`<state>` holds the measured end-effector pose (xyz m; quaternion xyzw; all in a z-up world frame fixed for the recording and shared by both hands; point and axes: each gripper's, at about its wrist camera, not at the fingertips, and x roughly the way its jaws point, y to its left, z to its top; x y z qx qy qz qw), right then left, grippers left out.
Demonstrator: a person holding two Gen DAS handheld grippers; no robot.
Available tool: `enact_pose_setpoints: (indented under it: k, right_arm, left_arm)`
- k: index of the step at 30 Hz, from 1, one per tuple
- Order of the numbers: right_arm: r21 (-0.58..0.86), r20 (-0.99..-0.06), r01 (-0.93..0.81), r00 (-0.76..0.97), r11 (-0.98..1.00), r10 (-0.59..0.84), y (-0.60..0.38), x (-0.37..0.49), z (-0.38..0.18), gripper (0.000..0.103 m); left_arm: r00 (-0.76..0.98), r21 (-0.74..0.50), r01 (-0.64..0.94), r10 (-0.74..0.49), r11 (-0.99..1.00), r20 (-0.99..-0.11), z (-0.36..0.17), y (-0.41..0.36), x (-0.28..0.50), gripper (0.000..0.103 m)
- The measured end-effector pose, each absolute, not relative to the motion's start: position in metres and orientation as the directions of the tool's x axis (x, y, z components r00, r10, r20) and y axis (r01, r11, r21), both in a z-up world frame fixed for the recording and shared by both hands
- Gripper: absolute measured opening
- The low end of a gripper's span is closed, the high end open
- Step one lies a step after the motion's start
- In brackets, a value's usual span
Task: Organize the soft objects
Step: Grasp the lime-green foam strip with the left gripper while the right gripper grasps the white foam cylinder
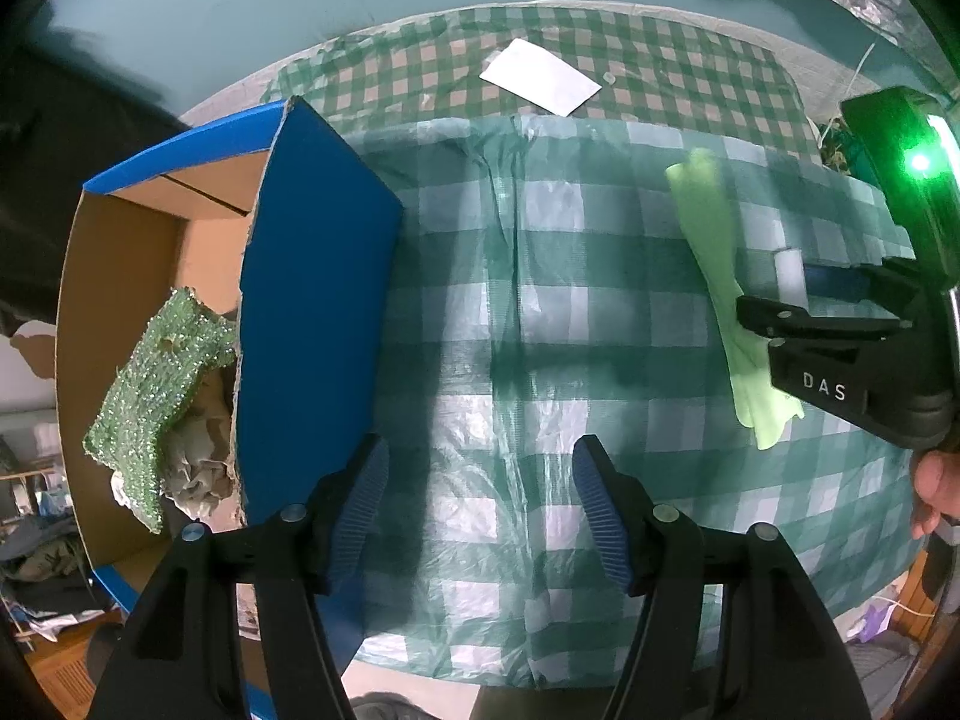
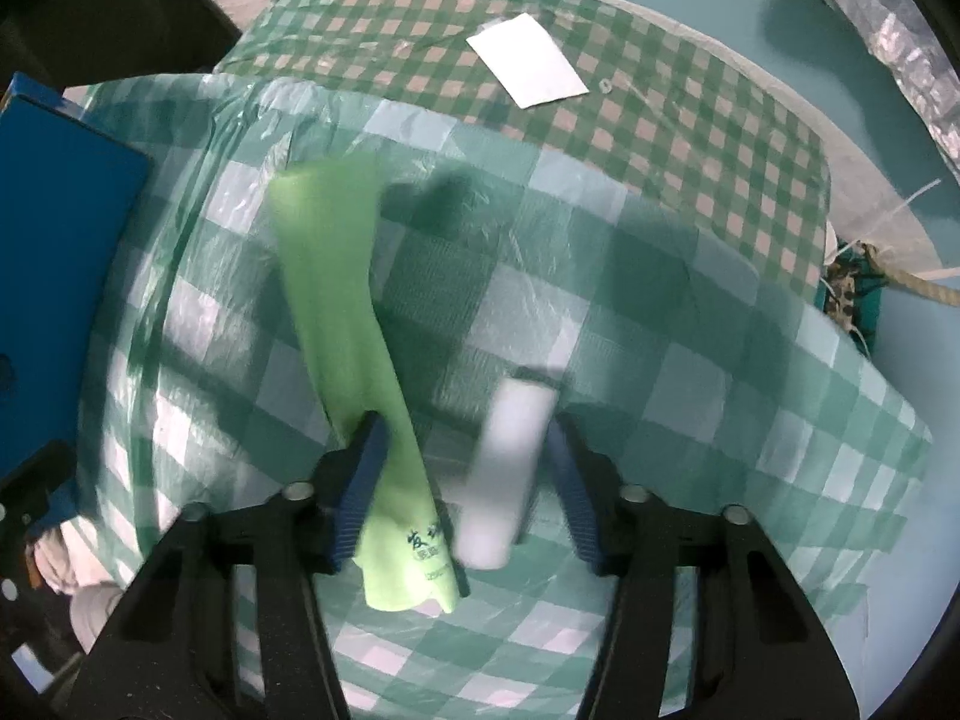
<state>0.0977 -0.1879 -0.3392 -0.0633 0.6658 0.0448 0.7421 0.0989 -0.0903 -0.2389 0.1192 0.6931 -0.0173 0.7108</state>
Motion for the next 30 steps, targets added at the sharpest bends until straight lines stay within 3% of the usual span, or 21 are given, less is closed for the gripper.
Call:
enact_pose_setpoints:
  k: [5,21,30]
  right_arm:
    - [-0.006,-0.994,-0.115,0.111,0.993,0.007,-0.200,0.092,-0.335,0.016]
    - [-0.020,-0.992,-0.058,0.125,0.998,-0.013,-0.249,0.060,-0.328,0.013]
    - [0.028,-0.988,-0.020,0.154,0.999,0.031,-0.278,0.043,-0.325,0.017]
  left_arm:
    - [0.040,0.145,0.192,0.140,0.971,-0.989,-0.239,-0.087,0.099,0.069]
    - [0.022,0.108,0.263,0.105,0.959,-0.994,-0.250,-0.125,0.103,0.080]
    - [-0.040,0.018,0.177,0.025,0.984,-0.999,-0.270,-0.148,0.122,0.081]
